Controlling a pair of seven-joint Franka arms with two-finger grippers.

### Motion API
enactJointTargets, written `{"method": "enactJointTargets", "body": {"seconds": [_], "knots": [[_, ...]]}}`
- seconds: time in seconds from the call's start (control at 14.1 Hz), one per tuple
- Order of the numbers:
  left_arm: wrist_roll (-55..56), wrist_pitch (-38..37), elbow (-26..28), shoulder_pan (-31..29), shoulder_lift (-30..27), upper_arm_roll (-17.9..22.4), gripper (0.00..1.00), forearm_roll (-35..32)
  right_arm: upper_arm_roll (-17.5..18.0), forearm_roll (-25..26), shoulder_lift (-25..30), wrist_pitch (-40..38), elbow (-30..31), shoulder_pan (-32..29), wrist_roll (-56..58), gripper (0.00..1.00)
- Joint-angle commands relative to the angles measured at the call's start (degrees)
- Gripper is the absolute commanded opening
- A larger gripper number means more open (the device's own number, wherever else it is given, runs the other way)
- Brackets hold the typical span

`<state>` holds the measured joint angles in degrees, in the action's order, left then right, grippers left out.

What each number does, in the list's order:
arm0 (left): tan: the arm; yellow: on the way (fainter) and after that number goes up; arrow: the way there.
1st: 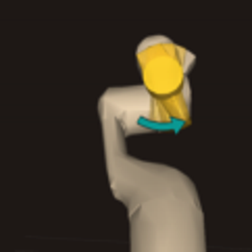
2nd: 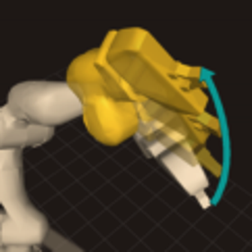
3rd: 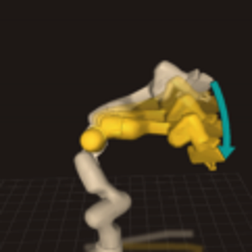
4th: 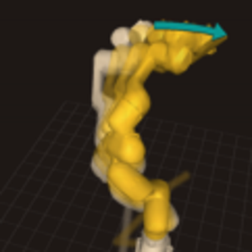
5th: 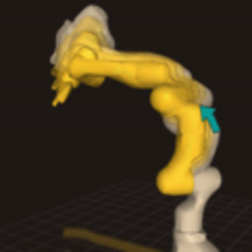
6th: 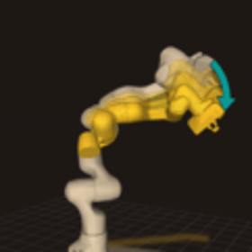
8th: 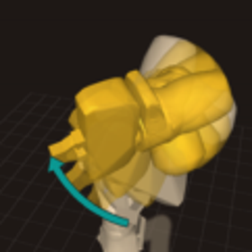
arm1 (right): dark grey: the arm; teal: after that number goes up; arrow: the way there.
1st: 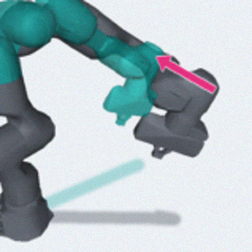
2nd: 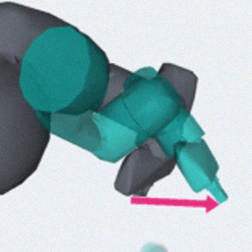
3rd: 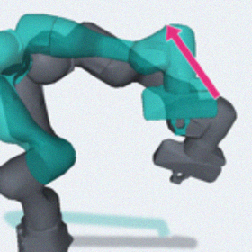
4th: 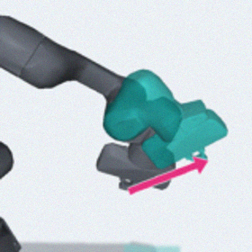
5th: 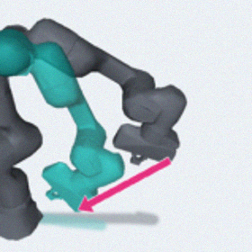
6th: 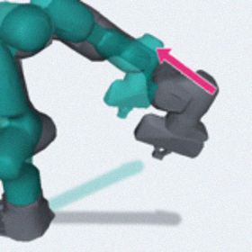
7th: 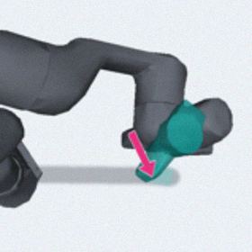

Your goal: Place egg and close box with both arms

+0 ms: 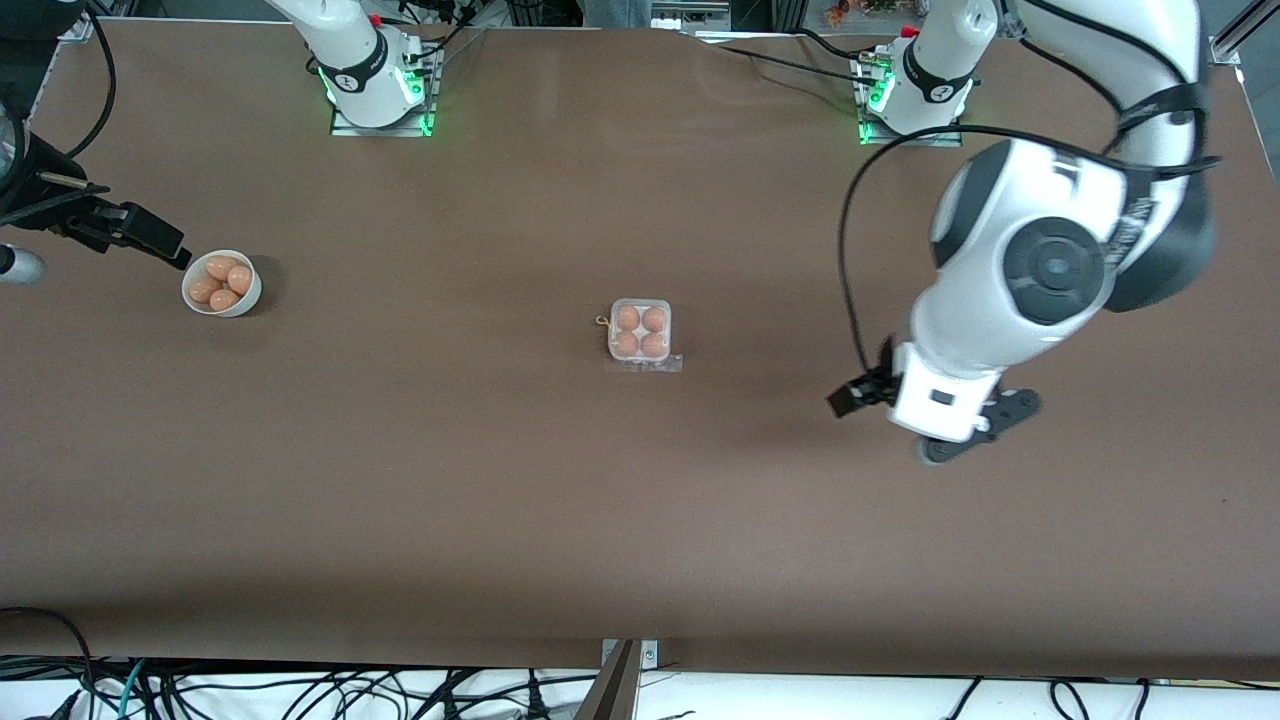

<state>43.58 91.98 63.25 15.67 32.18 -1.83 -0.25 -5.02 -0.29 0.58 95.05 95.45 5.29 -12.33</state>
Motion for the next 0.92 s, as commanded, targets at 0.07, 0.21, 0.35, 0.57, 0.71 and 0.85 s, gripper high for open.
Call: {"method": "enactJointTargets", "body": {"seconds": [0.07,0.21,0.35,0.57,0.71,0.85], "knots": [[-11.12,-6.98,-3.31,-5.20,-1.59,-0.81,1.00,-1.86,0.19,0.64,-0.05,-0.56,-0.70,-0.28,0.64,1.00],[-16.05,-9.44,-3.31,-7.92,-3.61,-0.63,1.00,-2.30,0.19,0.64,-0.05,-0.56,-0.70,-0.28,0.64,1.00],[-22.10,-9.54,-2.00,-8.99,-6.77,-0.46,1.00,-4.22,0.19,0.64,-0.05,-0.56,-0.70,-0.28,0.64,1.00],[-30.46,-9.54,4.84,-11.35,-12.39,-0.46,1.00,-5.46,0.19,0.64,-0.05,-0.56,-0.70,-0.28,0.64,1.00],[-33.81,-9.46,10.11,-12.68,-16.26,-0.46,1.00,-5.29,0.19,0.64,-0.05,-0.56,-0.70,-0.28,0.64,1.00],[-35.14,-8.23,15.12,-14.08,-19.86,-0.46,1.00,-4.68,0.28,0.64,-0.05,-0.56,-0.70,-0.28,0.64,1.00]]}}
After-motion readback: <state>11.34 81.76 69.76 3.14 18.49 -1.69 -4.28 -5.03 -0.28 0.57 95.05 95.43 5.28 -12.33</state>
